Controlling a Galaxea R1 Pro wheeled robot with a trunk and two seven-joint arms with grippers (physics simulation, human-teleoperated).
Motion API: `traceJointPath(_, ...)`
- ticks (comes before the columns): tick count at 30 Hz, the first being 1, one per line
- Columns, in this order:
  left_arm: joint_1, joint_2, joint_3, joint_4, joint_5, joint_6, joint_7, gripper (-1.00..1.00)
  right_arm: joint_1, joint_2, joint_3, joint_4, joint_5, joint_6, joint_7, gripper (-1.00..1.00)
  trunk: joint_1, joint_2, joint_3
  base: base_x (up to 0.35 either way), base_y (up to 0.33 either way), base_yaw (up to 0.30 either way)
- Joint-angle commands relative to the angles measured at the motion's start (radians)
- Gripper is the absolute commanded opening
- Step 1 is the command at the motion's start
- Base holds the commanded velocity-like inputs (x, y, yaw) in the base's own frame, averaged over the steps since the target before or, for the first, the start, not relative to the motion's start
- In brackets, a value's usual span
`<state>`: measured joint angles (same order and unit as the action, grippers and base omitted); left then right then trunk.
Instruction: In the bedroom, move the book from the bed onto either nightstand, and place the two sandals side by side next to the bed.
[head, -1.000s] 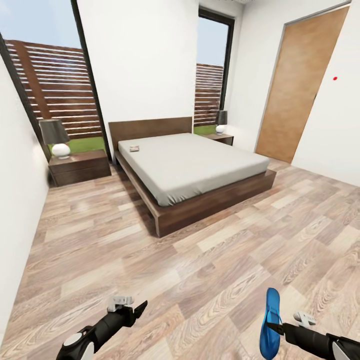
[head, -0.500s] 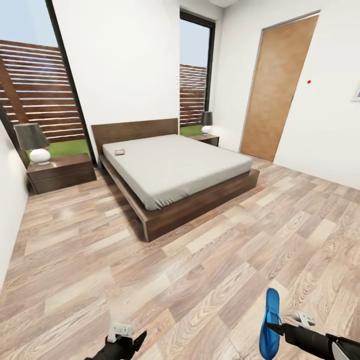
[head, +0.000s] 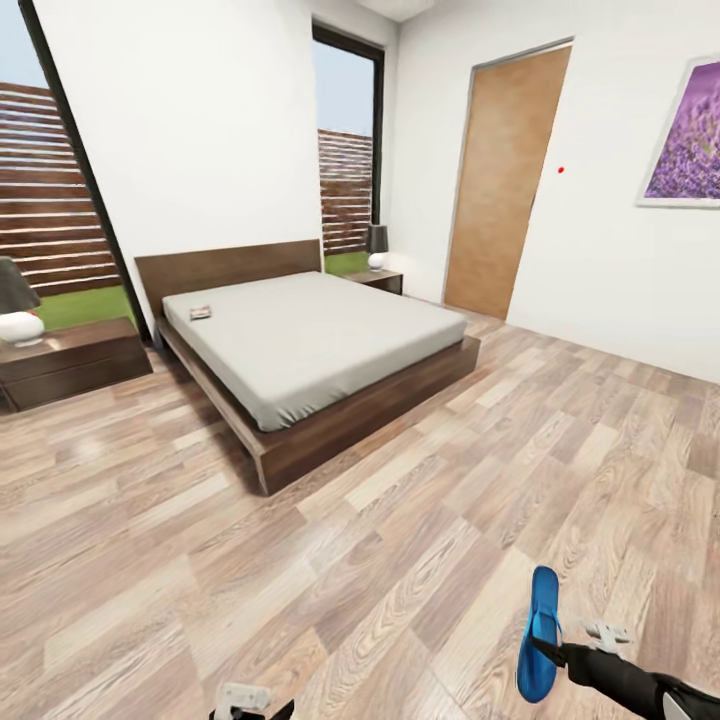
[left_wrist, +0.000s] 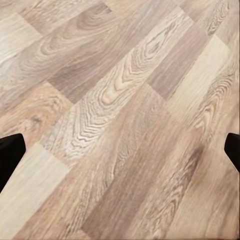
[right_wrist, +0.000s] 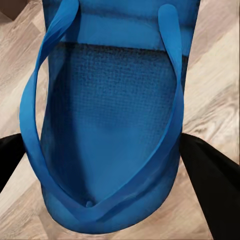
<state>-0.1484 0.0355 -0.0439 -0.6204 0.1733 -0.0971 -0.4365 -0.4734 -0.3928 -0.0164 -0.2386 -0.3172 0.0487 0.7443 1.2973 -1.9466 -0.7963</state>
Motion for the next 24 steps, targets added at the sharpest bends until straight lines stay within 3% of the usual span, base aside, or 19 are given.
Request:
traceJointPath(1, 0.0, -0.003, -0.006, 0.001, 0.009, -0.002, -0.001, 1.0, -0.001, 0.0, -0.001, 0.002, -0.003, -0.01, 0.004, -1.0, 0.0, 0.0, -0.001, 0.0, 0.0, -0.216)
traceJointPath(9, 0.0, -0.012, -0.009, 0.002, 0.01, -0.003, 0.002, 1.0, -0.001, 0.003, -0.001, 0.098, -0.004, -0.047, -0.003, -1.0, 0.0, 0.0, -0.001, 0.0, 0.0, -0.059)
traceJointPath(17, 0.0, -0.012, -0.01, 0.004, 0.012, -0.003, 0.002, 1.0, -0.001, 0.003, 0.0, 0.108, -0.005, -0.05, -0.003, -1.0, 0.0, 0.0, -0.001, 0.0, 0.0, -0.008)
traceJointPath(24, 0.0, -0.013, -0.01, 0.004, 0.012, -0.003, 0.002, 1.0, -0.001, 0.004, 0.0, 0.108, -0.004, -0.05, -0.002, -1.0, 0.0, 0.0, -0.001, 0.0, 0.0, -0.247)
